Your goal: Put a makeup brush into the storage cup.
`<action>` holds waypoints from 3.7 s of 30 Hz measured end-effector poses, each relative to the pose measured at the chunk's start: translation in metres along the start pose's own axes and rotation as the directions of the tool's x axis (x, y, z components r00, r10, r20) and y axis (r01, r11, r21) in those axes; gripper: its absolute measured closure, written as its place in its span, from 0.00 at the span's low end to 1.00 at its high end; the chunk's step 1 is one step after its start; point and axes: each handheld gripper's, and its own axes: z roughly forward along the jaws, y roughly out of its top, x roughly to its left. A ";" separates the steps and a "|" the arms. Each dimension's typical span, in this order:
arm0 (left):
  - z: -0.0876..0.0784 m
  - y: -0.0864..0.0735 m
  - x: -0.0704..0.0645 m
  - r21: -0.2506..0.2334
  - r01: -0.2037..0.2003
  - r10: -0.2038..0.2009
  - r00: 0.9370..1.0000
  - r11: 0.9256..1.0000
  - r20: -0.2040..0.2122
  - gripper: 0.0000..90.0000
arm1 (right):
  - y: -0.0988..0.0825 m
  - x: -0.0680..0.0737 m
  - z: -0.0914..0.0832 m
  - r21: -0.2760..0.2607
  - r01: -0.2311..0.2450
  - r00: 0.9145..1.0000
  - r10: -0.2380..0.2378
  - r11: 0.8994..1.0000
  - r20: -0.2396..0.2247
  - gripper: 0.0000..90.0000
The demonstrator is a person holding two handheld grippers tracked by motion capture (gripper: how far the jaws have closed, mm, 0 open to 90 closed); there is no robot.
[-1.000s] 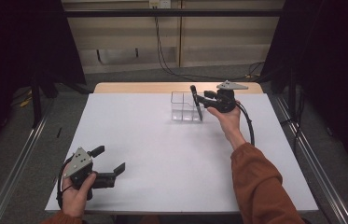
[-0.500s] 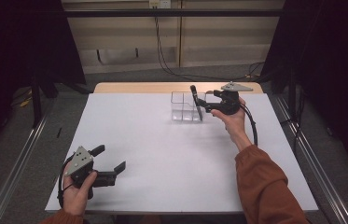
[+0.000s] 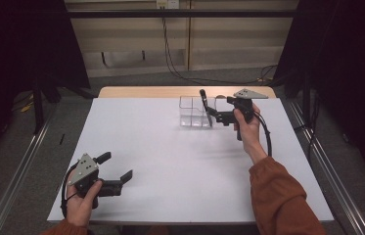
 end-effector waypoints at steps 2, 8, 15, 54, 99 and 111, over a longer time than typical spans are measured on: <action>0.000 0.000 0.000 0.001 -0.001 0.001 1.000 1.000 0.003 0.02 | 0.000 0.002 -0.002 0.000 0.018 1.000 -0.018 1.000 0.022 0.02; 0.000 0.000 -0.001 -0.002 0.003 -0.003 1.000 1.000 0.004 0.02 | -0.004 0.004 -0.012 -0.015 0.029 0.999 -0.029 0.999 0.026 0.02; -0.001 0.000 0.000 0.001 0.003 -0.003 1.000 1.000 -0.004 0.02 | -0.010 0.003 -0.024 -0.009 0.031 0.999 -0.031 0.999 0.034 0.01; -0.002 0.000 0.001 -0.002 0.011 -0.011 1.000 1.000 -0.016 0.02 | -0.039 0.016 -0.092 -0.054 0.054 0.998 -0.051 0.997 0.043 0.01; -0.006 -0.001 0.000 -0.008 0.014 -0.014 1.000 1.000 -0.027 0.02 | -0.081 0.032 -0.166 -0.033 0.078 0.995 -0.076 0.996 0.060 0.01; -0.005 -0.001 -0.002 -0.010 0.016 -0.017 1.000 1.000 -0.022 0.02 | -0.094 0.033 -0.185 -0.028 0.072 0.994 -0.070 0.997 0.083 0.01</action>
